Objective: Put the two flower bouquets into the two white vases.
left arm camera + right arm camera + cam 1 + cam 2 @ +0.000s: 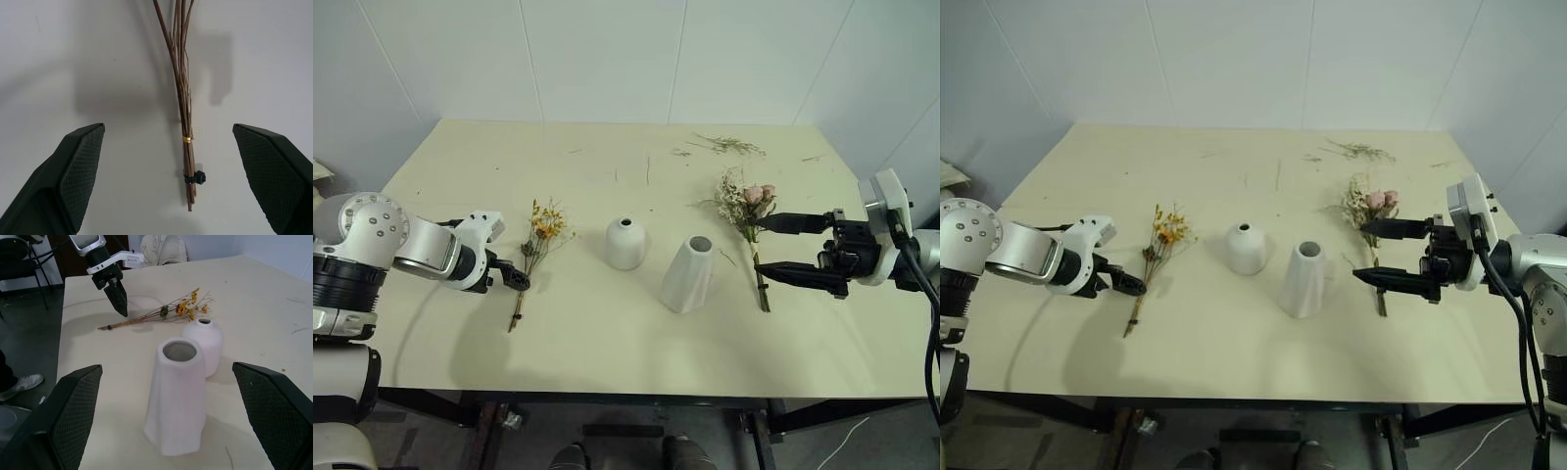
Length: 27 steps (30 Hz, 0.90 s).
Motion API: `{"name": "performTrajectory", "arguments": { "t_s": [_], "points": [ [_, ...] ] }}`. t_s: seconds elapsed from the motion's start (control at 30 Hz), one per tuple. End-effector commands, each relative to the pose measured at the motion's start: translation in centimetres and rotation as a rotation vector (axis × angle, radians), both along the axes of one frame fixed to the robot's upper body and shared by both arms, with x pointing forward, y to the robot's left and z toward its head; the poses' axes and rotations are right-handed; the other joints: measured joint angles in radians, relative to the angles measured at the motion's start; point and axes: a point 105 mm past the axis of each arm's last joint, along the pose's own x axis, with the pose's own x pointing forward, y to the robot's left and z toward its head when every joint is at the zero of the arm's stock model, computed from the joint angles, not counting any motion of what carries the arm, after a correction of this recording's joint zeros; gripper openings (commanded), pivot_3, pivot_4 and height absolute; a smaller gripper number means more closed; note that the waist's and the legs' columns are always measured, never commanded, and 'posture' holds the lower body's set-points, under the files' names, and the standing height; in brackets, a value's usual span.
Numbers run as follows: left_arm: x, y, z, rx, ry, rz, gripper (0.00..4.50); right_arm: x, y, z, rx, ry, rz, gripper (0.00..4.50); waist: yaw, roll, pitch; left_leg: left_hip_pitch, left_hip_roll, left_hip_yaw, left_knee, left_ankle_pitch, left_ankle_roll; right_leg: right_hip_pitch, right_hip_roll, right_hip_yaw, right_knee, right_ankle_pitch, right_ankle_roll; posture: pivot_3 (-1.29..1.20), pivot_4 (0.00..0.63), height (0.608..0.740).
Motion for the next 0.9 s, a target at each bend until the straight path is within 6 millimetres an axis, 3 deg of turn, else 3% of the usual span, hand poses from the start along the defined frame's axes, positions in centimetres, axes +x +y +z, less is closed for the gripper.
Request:
{"name": "performTrajectory", "arguments": {
  "t_s": [0.03,0.5,0.6,0.9],
  "points": [
    [0.1,0.1,0.7,-0.006,-0.007,0.021,4.49,-0.6,0.2,0.9,0.005,-0.054,0.006,4.50,-0.001,0.000,0.000,0.000,0.000,0.000,0.000,0.000,0.000,0.000,0.000,0.000,0.000,0.000,0.000,0.00,0.150,0.740],
    [1.7,-1.8,-1.0,-0.048,0.030,0.087,4.49,-0.8,0.4,0.5,0.013,-0.046,-0.006,4.50,0.002,0.000,0.000,-0.001,0.000,0.000,0.002,0.000,0.000,0.000,0.000,0.000,0.000,0.000,0.000,0.00,0.150,0.740],
    [1.9,-2.0,-1.4,-0.045,0.042,0.098,3.92,-0.7,0.4,0.6,0.013,-0.047,-0.010,4.50,0.003,0.000,0.000,-0.001,0.000,0.000,0.003,0.000,0.000,0.000,0.000,0.000,0.000,0.000,0.000,0.00,0.150,0.740],
    [2.2,-2.0,-1.7,-0.041,0.024,0.119,1.17,-0.6,0.3,0.8,0.010,-0.052,-0.023,4.50,0.004,0.000,0.000,-0.001,0.000,0.000,0.007,-0.002,0.000,0.002,0.000,0.000,0.000,0.000,0.001,0.00,0.150,0.740]
  ]
}}
